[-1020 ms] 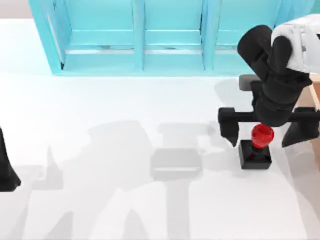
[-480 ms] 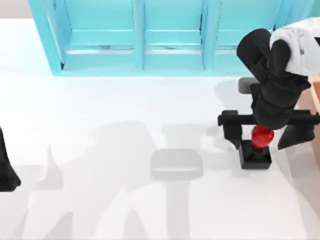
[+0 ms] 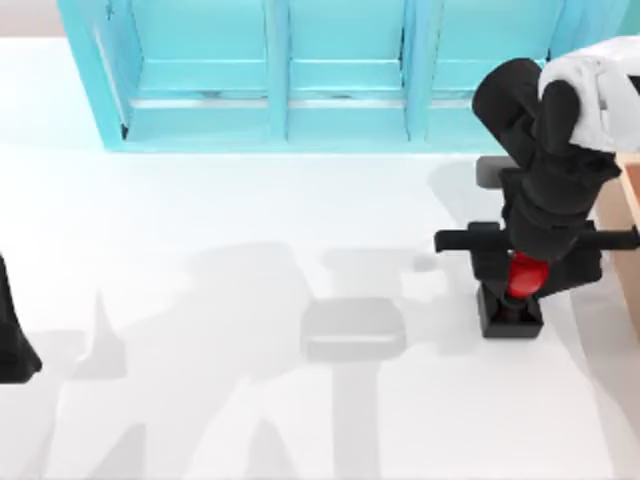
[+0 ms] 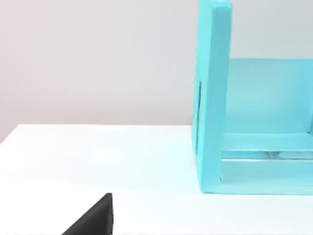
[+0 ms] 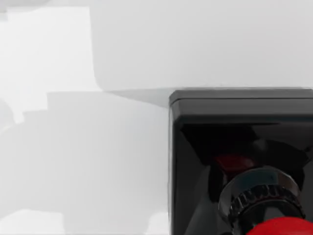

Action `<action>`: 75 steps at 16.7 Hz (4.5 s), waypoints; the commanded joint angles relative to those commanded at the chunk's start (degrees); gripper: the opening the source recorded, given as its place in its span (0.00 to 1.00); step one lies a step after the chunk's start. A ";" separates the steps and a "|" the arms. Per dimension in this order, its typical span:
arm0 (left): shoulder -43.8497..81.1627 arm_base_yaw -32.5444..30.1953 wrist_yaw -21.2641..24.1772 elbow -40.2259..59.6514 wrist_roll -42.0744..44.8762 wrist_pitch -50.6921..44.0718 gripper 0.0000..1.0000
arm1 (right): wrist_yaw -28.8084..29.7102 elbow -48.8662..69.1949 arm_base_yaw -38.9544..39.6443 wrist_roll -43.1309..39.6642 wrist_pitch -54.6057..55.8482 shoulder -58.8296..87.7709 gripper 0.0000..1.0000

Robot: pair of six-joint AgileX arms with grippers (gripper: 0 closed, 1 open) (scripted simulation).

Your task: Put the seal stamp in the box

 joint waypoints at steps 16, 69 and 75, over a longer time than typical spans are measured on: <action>0.00 0.00 0.00 0.00 0.00 0.00 1.00 | 0.00 7.74 -0.14 0.07 -9.42 -1.38 0.00; 0.00 0.00 0.00 0.00 0.00 0.00 1.00 | -0.08 3.12 -41.74 -41.91 -14.31 -11.25 0.60; 0.00 0.00 0.00 0.00 0.00 0.00 1.00 | -0.08 3.12 -41.74 -41.91 -14.31 -11.25 1.00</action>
